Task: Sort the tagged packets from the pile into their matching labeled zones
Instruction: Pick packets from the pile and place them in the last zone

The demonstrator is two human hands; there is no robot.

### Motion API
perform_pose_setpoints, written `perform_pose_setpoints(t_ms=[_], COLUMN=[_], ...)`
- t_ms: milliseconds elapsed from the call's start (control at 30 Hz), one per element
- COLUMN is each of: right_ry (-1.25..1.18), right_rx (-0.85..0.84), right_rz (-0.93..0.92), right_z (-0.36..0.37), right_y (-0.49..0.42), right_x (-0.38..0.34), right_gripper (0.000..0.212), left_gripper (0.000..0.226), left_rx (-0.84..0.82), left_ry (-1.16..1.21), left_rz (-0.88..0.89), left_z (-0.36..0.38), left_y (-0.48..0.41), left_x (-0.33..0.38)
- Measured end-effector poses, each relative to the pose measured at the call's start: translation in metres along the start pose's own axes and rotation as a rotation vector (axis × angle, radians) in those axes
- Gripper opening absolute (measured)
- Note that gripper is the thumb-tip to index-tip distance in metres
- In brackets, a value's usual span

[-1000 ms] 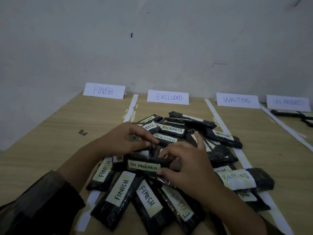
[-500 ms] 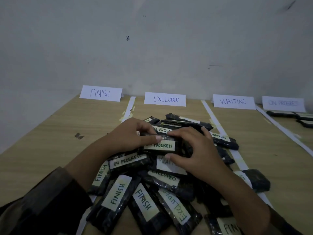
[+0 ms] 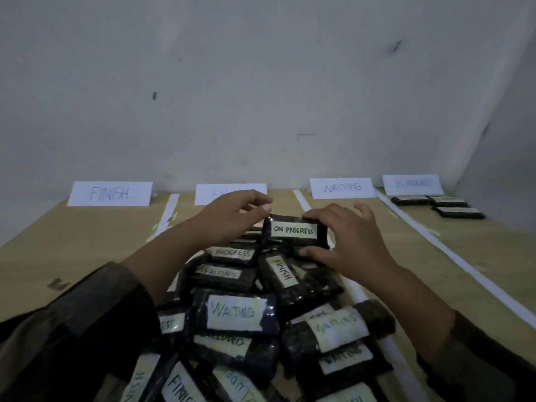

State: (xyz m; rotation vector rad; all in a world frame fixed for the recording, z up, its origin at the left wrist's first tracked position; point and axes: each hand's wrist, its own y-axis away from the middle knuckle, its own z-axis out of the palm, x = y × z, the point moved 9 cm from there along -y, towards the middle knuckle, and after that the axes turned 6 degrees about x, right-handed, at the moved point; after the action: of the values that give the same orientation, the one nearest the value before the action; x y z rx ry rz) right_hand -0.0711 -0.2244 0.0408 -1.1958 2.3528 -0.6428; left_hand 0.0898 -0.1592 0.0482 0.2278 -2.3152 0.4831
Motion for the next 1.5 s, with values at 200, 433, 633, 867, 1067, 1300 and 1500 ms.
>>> perform_pose_setpoints(t_ms=[200,433,633,867,1067,1300,1500], right_ry=[0.15,0.248,0.358,0.442,0.458,0.479,0.446], right_rx=[-0.02,-0.063,-0.088,-0.179,-0.243,-0.351,-0.473], right_rz=[0.165,0.316,0.409,0.487,0.489,0.452,0.436], right_z=[-0.017,-0.031,-0.033,-0.021,-0.003,0.025,0.046], right_y=[-0.001,0.008,0.015,0.009,-0.006,-0.027,-0.035], right_x=[0.093,0.195,0.274,0.356,0.403,0.435,0.45], right_gripper=[0.06,0.063,0.064,0.061,0.056,0.057,0.056], left_gripper=[0.045,0.055,0.056,0.054,0.053,0.054,0.054], left_rx=[-0.033,-0.117,-0.173,-0.243,-0.288,-0.326,-0.321], left_ry=[-0.365,-0.61,-0.633,-0.635,-0.624,-0.607,-0.603], left_rz=[0.205,0.308,0.324,0.33,0.316,0.266,0.262], left_z=[0.049,0.134,0.2,0.277,0.328,0.357,0.364], left_y=[-0.048,-0.098,-0.13,-0.164,-0.192,-0.222,-0.235], left_x=[0.037,0.07,0.086,0.098,0.101,0.088,0.078])
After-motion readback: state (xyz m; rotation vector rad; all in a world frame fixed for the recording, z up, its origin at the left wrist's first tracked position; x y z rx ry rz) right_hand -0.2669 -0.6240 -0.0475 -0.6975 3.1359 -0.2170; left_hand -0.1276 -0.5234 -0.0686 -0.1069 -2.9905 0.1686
